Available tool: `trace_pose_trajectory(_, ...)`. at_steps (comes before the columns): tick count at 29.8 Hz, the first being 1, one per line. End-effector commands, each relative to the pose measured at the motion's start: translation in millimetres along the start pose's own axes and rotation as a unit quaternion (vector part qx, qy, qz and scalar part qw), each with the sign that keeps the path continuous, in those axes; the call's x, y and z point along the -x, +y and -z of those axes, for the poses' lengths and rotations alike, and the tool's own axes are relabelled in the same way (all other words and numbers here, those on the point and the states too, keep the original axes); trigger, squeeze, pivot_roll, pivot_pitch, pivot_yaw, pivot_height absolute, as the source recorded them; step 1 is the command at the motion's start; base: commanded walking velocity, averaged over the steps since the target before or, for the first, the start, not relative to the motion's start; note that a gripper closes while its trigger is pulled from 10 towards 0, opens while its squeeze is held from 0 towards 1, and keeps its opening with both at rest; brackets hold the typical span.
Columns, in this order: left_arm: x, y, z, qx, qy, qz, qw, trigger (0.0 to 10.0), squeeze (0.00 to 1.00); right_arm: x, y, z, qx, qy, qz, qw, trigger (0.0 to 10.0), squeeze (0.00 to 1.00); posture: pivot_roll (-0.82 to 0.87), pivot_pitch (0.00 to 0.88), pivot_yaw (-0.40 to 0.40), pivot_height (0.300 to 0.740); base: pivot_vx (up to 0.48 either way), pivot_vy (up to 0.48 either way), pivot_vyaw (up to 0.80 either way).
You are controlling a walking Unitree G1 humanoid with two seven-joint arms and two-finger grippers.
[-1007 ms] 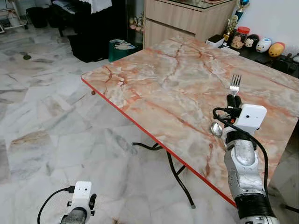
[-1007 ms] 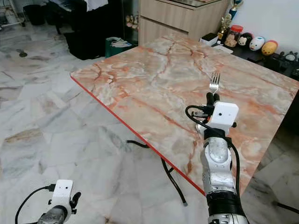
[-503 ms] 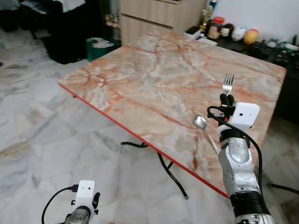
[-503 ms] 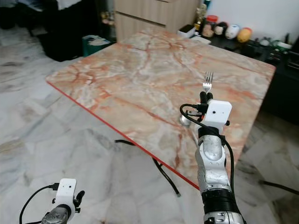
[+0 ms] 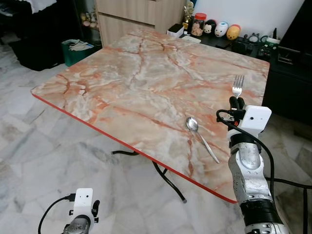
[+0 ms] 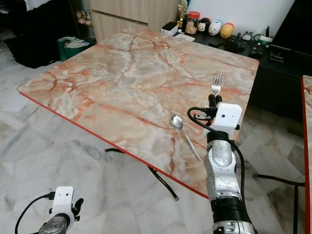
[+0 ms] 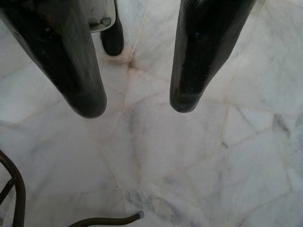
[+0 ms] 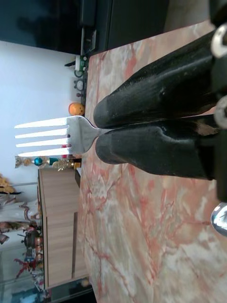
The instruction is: Setting the table
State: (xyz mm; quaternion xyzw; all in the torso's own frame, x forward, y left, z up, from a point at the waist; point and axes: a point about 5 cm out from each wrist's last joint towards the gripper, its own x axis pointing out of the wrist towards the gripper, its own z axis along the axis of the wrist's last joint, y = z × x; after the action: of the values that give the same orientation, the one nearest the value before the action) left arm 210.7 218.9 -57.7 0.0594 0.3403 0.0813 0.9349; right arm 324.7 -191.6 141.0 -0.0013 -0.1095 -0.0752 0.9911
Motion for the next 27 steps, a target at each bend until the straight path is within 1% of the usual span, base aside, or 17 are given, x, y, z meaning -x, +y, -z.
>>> trace_pose_trajectory(1, 2.2, 0.4, 7.4, -0.003, 0.013, -0.003, 1.000, 10.0, 0.00, -3.7, -1.8, -8.4, -0.001, -0.014, 0.003, 1.000, 10.0, 0.00, 0.00, 0.000, -0.056, 0.740, 0.000, 0.000, -0.77)
trace_pose_trajectory(10, 2.2, -0.8, 8.4, -0.012, 0.019, -0.003, 1.000, 10.0, 0.00, -3.8, -0.9, -8.3, 0.001, -0.013, 0.002, 1.000, 10.0, 0.00, 0.00, 0.000, -0.058, 0.740, 0.000, 0.000, -0.77)
trace_pose_trajectory(12, 2.3, -0.7, 8.5, -0.017, 0.019, -0.004, 1.000, 10.0, 0.00, -4.1, -1.1, -8.4, 0.000, -0.013, 0.002, 1.000, 10.0, 0.00, 0.00, 0.000, -0.059, 0.740, 0.000, -0.354, -0.77)
trace_pose_trajectory(15, 2.4, -0.8, 8.6, -0.011, 0.018, -0.004, 1.000, 10.0, 0.00, -4.7, -0.8, -8.7, 0.001, -0.013, 0.001, 1.000, 10.0, 0.00, 0.00, 0.000, -0.060, 0.740, 0.000, -0.414, -0.77)
trace_pose_trajectory(27, 3.5, -1.5, 12.2, -0.010, 0.025, -0.002, 1.000, 10.0, 0.00, -5.6, 0.8, -9.1, -0.001, -0.014, -0.001, 1.000, 10.0, 0.00, 0.00, 0.000, -0.061, 0.740, 0.000, 0.000, -0.77)
